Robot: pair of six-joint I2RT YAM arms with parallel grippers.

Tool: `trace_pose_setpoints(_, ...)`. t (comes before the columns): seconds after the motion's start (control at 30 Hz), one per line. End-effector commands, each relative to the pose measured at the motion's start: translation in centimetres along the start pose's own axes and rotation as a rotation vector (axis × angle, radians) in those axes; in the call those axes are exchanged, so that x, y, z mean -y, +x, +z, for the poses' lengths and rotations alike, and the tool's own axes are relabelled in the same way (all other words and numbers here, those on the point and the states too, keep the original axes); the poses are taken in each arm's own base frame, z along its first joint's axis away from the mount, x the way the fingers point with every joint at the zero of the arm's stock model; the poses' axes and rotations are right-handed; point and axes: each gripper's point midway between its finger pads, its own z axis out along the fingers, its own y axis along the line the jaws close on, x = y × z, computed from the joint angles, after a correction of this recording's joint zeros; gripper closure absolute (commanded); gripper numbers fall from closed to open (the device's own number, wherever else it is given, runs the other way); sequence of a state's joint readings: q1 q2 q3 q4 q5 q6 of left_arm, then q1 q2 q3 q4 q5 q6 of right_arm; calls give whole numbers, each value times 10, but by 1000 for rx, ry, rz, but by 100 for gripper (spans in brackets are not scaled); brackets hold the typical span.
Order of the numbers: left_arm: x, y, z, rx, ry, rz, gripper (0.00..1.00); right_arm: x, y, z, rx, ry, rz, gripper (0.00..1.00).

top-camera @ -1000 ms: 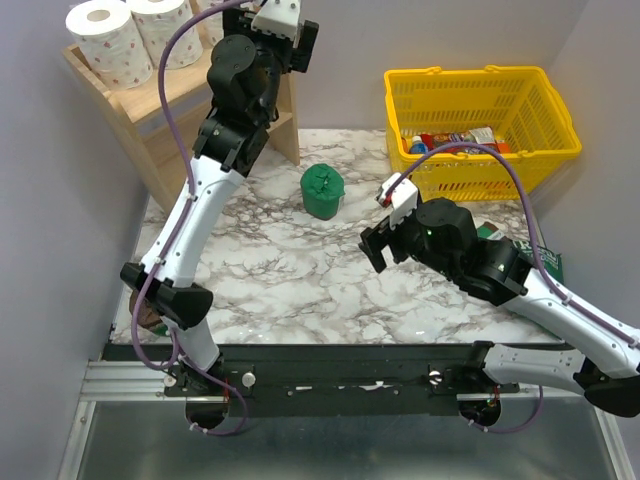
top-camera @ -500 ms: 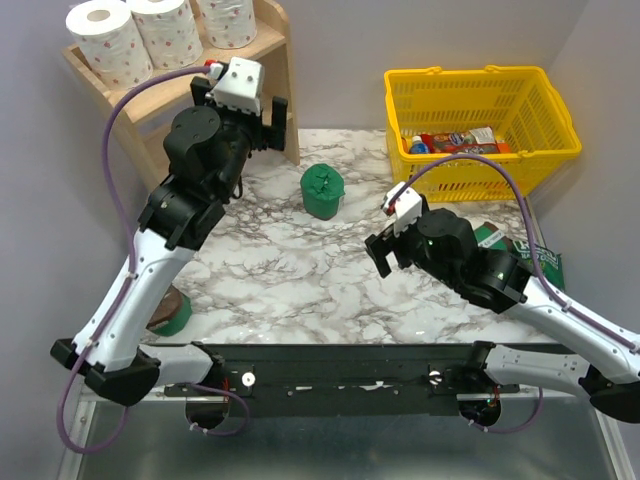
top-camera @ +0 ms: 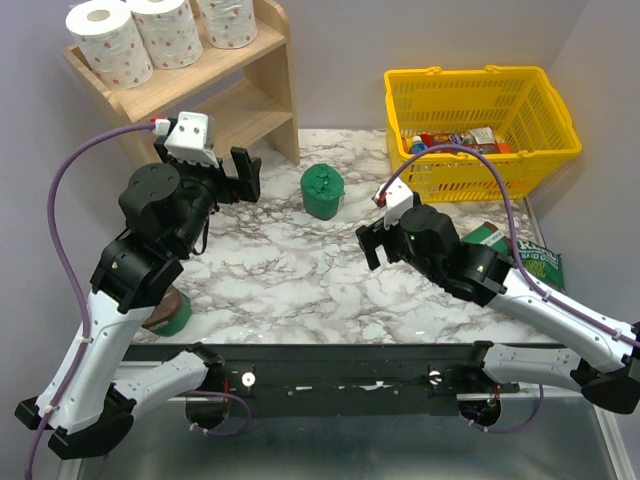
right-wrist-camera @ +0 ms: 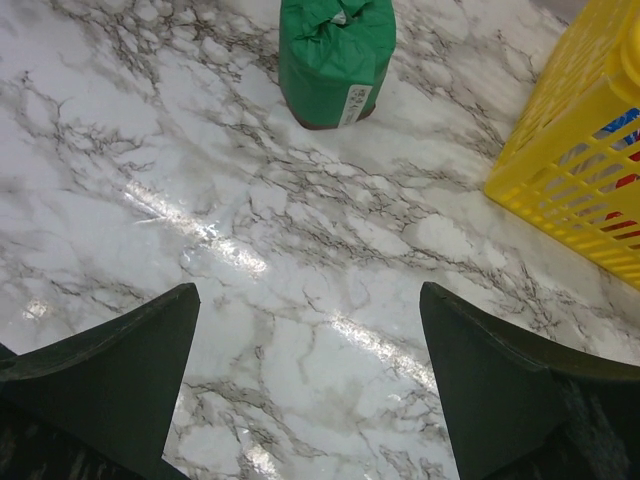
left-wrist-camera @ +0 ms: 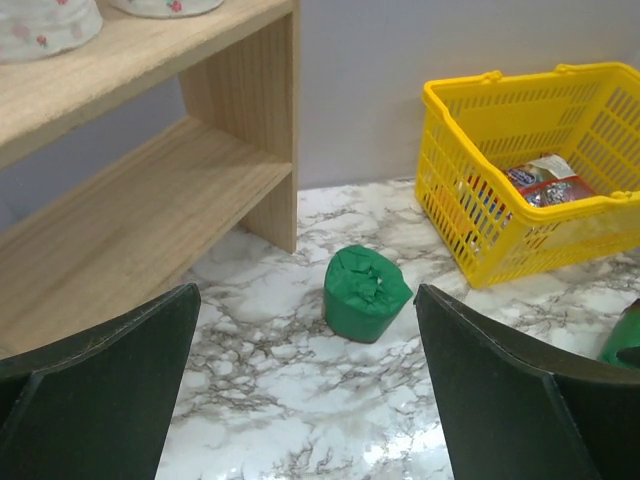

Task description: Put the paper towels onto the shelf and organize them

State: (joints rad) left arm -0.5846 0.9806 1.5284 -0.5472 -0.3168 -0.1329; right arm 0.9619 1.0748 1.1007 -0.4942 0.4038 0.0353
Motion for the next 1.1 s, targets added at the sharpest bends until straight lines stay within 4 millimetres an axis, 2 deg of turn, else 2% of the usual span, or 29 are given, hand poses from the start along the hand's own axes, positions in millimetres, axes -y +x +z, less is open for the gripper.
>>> trace_pose_setpoints(0.0, -8, 37, -12, -84, -33, -39, 1, 2, -4, -3, 28, 24, 85, 0)
trace_pose_setpoints(0.03, -10, 46, -12, -98, -39, -33, 1, 4, -1, -4, 26, 32, 94, 0)
trace_pose_setpoints(0.17, -16, 58, -16, -104, -59, -16, 1, 8, 8, -11, 35, 52, 171, 0)
trace_pose_setpoints(0.27, -19, 66, -15, -132, -78, -6, 1, 11, 2, -23, 68, 47, 249, 0)
trace_pose_setpoints(0.37, -22, 80, -13, -141, -95, -13, 1, 25, -4, -34, 84, 117, 331, 0)
trace_pose_setpoints(0.47, -25, 99, -8, -159, -113, 12, 1, 47, -5, -39, 120, 243, 387, 0)
trace_pose_setpoints(0.57, -29, 113, -6, -186, -148, -7, 1, 61, -9, -38, 134, 321, 367, 0)
trace_pose_setpoints(0.67, -31, 127, -8, -225, -166, -36, 1, 72, -14, -30, 122, 377, 358, 6)
trace_pose_setpoints(0.77, -41, 140, -12, -243, -259, -130, 1, 69, -23, -19, 118, 352, 327, 8)
trace_pose_setpoints(0.9, -62, 164, -27, -269, -448, -300, 1, 44, -37, -8, 124, 211, 318, 10)
trace_pose_setpoints(0.97, -68, 178, -31, -317, -486, -295, 1, 34, -42, -9, 143, 151, 335, 10)
trace_pose_setpoints(1.0, -80, 184, -35, -332, -553, -296, 1, 25, -37, -7, 132, 101, 342, 10)
trace_pose_setpoints(1.03, -91, 193, -45, -378, -627, -298, 1, 20, -38, -7, 141, 74, 351, 11)
trace_pose_setpoints(1.07, -100, 203, -46, -415, -685, -285, 1, 17, -38, -10, 151, 51, 354, 10)
